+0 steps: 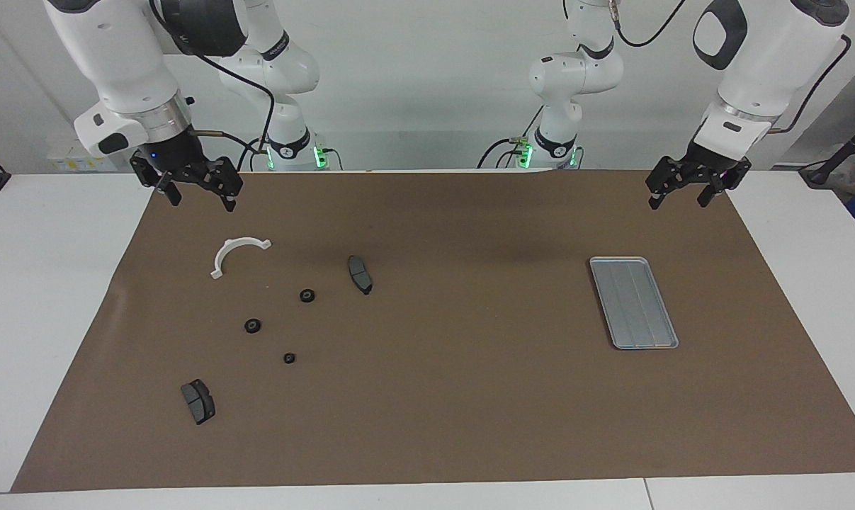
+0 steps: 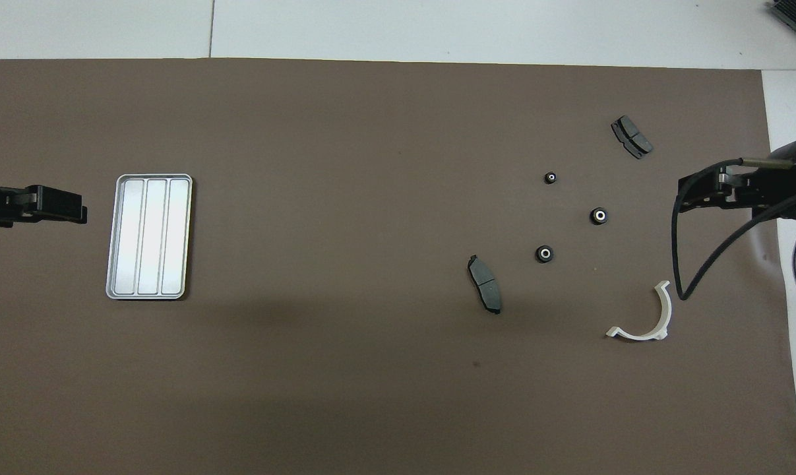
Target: Pick bearing gear from pile to tray
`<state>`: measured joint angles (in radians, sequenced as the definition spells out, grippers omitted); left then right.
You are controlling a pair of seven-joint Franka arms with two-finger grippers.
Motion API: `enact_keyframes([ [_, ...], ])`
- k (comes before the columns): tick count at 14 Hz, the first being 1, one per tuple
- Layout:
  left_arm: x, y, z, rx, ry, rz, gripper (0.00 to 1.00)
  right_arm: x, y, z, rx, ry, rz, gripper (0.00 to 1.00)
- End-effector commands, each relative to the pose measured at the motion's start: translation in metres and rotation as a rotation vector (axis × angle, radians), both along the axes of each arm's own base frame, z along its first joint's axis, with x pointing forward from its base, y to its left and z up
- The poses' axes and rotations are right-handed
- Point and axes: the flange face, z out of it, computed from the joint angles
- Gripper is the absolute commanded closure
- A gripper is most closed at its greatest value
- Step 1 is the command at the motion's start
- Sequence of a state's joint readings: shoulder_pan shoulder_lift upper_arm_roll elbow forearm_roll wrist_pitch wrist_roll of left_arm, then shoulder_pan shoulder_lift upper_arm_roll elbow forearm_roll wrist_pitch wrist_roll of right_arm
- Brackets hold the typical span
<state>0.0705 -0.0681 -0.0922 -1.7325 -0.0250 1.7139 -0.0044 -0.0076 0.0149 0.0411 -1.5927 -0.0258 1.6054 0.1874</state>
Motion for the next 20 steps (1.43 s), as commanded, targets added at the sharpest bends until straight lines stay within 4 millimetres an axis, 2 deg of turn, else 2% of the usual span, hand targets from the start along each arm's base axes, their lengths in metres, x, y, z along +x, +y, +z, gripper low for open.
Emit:
enact_keyframes([
  [1, -0.004, 0.002, 0.006, -0.005, -0.007, 0.002, 0.00, -0.006, -0.024, -0.023, 0.015, -0.023, 0.073, 0.00],
  [3, -0.004, 0.002, 0.006, -0.005, -0.007, 0.002, 0.00, -0.001, -0.036, -0.046, 0.014, -0.035, 0.092, 0.00],
  [7, -0.004, 0.002, 0.006, -0.004, -0.006, 0.002, 0.00, 0.008, -0.039, -0.107, 0.015, -0.047, 0.092, 0.00],
  [11, -0.004, 0.002, 0.006, -0.004, -0.006, 0.002, 0.00, 0.032, -0.045, -0.168, 0.019, -0.049, 0.121, 0.00],
  [15, -0.004, 0.002, 0.006, -0.005, -0.007, 0.002, 0.00, 0.052, -0.042, -0.209, 0.018, -0.089, 0.135, 0.01],
  [16, -0.004, 0.002, 0.006, -0.005, -0.007, 0.002, 0.00, 0.056, -0.040, -0.218, 0.019, -0.095, 0.143, 0.05],
  [18, -0.004, 0.002, 0.006, -0.005, -0.007, 0.002, 0.00, 0.054, -0.038, -0.244, 0.019, -0.107, 0.149, 0.08],
  [20, -0.004, 0.002, 0.006, -0.005, -0.007, 0.002, 0.00, 0.049, -0.037, -0.259, 0.018, -0.112, 0.157, 0.14],
])
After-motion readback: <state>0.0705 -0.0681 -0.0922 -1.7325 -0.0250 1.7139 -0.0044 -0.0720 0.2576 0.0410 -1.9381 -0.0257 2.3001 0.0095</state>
